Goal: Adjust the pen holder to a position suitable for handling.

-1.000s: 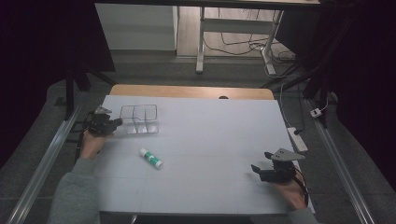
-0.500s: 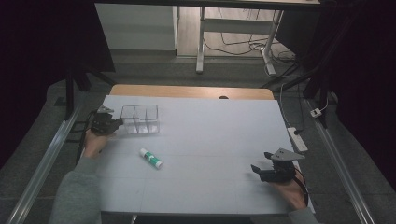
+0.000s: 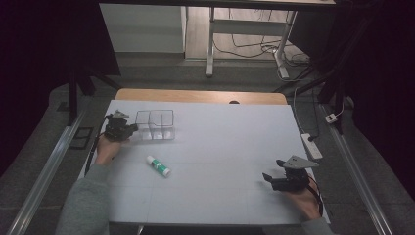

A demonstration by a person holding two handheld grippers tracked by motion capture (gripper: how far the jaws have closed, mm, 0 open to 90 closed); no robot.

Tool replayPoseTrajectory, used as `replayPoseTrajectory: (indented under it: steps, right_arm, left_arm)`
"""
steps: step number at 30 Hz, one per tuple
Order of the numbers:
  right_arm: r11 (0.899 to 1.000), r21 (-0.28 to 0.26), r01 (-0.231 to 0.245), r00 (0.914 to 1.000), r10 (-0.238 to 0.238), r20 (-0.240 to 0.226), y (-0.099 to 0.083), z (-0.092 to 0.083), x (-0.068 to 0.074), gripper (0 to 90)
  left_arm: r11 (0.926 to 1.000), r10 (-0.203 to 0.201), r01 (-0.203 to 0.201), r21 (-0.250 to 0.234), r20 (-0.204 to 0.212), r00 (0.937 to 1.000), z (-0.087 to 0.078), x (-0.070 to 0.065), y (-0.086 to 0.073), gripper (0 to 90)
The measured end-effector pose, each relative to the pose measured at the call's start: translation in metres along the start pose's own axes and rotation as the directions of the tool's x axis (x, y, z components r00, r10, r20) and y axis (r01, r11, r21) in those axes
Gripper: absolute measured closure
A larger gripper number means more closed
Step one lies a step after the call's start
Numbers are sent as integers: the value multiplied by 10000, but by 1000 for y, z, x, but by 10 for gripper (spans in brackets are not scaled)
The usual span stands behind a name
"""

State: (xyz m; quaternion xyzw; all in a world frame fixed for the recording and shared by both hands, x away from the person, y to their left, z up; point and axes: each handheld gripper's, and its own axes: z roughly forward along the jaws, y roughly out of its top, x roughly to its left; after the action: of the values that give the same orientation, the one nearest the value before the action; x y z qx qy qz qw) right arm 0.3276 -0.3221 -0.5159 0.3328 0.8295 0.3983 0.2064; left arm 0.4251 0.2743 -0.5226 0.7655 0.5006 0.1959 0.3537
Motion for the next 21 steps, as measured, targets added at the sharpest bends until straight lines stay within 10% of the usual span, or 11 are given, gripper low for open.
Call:
replayPoseTrajectory:
  steps: [21]
  right_arm:
    - [9999,11,147,9998,-147,-133,0,1,1,209]
  left_arm:
    - [9981,588,-595,138,471,9972,20,-28,19,889]
